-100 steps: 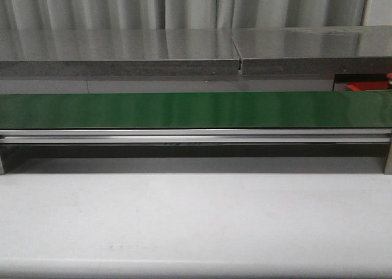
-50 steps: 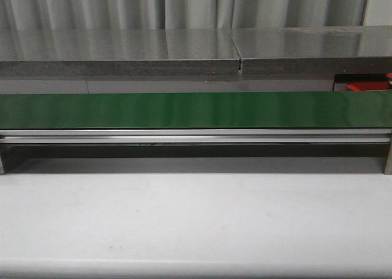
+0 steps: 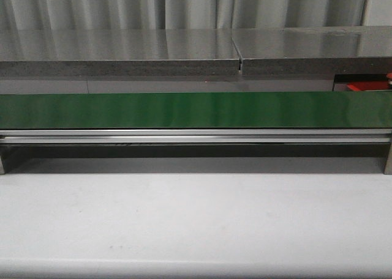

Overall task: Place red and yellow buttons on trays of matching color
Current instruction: 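Lower the yellow button into the yellow tray with the right gripper, release, then lift the open right gripper away from the trays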

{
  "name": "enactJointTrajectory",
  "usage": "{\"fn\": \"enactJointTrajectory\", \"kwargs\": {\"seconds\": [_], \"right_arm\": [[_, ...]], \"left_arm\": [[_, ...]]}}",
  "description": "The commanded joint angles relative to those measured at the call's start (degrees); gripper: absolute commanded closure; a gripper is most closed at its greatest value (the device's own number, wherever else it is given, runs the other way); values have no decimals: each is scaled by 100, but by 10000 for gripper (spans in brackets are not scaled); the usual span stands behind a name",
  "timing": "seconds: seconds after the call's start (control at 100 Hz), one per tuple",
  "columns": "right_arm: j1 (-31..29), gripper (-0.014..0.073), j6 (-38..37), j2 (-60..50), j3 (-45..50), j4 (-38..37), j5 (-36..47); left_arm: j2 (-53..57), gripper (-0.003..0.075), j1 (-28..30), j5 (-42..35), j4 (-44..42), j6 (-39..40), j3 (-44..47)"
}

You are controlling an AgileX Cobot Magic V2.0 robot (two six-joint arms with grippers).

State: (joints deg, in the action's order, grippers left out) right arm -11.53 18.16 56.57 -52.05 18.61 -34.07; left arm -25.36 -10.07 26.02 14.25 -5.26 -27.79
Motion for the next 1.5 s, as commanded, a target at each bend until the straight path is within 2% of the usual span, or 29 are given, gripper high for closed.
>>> {"fn": "enactJointTrajectory", "kwargs": {"seconds": [0.0, 0.21, 0.3, 0.37, 0.56, 0.63, 1.49], "right_arm": [[256, 51, 224, -600, 172, 35, 238], [408, 55, 305, -1876, 949, 30, -268], [408, 125, 305, -2398, 1201, 30, -439], [408, 235, 305, -2771, 1365, 30, -509], [408, 618, 305, -3464, 1595, 30, -614], [408, 717, 305, -3547, 1595, 30, -619], [408, 711, 299, -3552, 1595, 42, -621]], "left_arm": [[-23, 739, -61, -396, 93, 6, -149], [-23, 739, -61, -396, 93, 6, -149], [-23, 739, -61, -396, 93, 6, -149], [-23, 739, -61, -396, 93, 6, -149], [-23, 739, -61, -396, 93, 6, -149], [-23, 739, -61, -396, 93, 6, -149], [-23, 739, -61, -396, 93, 6, -149]]}}
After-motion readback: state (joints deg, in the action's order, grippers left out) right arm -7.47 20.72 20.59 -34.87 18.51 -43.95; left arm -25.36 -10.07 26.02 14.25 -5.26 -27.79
